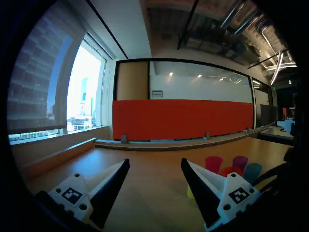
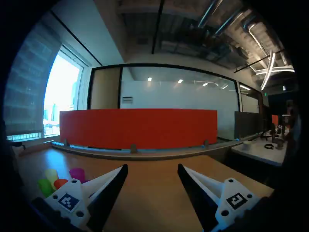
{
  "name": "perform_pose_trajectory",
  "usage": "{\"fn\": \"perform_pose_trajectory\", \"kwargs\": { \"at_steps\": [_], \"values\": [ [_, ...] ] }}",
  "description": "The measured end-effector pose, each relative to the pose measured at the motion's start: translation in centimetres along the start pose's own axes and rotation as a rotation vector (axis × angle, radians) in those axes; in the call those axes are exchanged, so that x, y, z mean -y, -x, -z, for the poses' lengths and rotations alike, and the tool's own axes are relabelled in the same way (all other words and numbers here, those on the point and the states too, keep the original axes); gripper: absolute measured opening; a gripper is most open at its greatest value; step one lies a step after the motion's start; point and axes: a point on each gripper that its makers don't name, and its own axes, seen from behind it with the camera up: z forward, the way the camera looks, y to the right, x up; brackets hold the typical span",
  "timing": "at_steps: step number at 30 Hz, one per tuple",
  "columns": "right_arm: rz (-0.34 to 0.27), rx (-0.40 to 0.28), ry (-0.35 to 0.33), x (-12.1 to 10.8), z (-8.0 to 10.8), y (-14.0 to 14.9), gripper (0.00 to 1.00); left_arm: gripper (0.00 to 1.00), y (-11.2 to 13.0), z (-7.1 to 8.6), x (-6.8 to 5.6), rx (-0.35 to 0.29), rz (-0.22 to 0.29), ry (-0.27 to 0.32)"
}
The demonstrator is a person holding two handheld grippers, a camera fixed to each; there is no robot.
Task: Pour water
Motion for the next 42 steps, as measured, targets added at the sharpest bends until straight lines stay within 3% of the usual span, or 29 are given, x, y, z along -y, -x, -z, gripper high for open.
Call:
{"fn": "perform_pose_trajectory", "kwargs": {
  "at_steps": [9, 18, 42],
  "values": [
    [-0.006, -0.010, 0.007, 0.2, 0.0, -0.5, 0.99, 0.99, 1.5, -0.4, 0.1, -0.003, 0.032, -0.018],
    [0.018, -0.012, 0.020, 0.0, 0.1, -0.5, 0.99, 0.99, 2.9, -1.0, 0.1, 0.000, 0.020, -0.025],
    [0.011, -0.014, 0.028, -0.4, 0.0, -1.0, 0.99, 0.99, 5.2, -1.3, 0.2, 0.025, 0.004, -0.026]
  ]
}}
